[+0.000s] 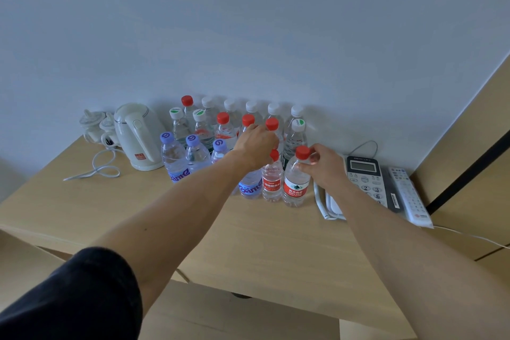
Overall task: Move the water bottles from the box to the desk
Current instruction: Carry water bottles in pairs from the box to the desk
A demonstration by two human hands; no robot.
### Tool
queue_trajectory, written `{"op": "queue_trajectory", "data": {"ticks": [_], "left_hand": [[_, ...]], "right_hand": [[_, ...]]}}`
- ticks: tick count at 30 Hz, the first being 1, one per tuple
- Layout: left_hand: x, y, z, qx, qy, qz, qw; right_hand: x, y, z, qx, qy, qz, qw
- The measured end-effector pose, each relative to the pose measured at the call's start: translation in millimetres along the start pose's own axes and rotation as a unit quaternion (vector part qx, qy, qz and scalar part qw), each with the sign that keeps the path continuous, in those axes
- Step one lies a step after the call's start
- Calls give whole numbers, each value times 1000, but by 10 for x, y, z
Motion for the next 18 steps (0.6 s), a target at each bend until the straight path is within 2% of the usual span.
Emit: {"op": "queue_trajectory", "data": {"ticks": [11,18], "left_hand": [[-45,-36,-15,13,4,13,1000],[-54,-60,-15,14,32,31,999]], "right_hand": [[-5,6,-14,-4,2,-1,1000],[-5,6,-22,-5,0,-6,1000]]}}
Point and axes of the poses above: each hand's wrist, its own z-axis towards the middle knuckle, its own x-axis out of the palm, y = z × x, the point moved 6 cm from there along z, towards the middle knuckle, and after that the axes turned 3 degrees about -x, right-handed, at the moved point
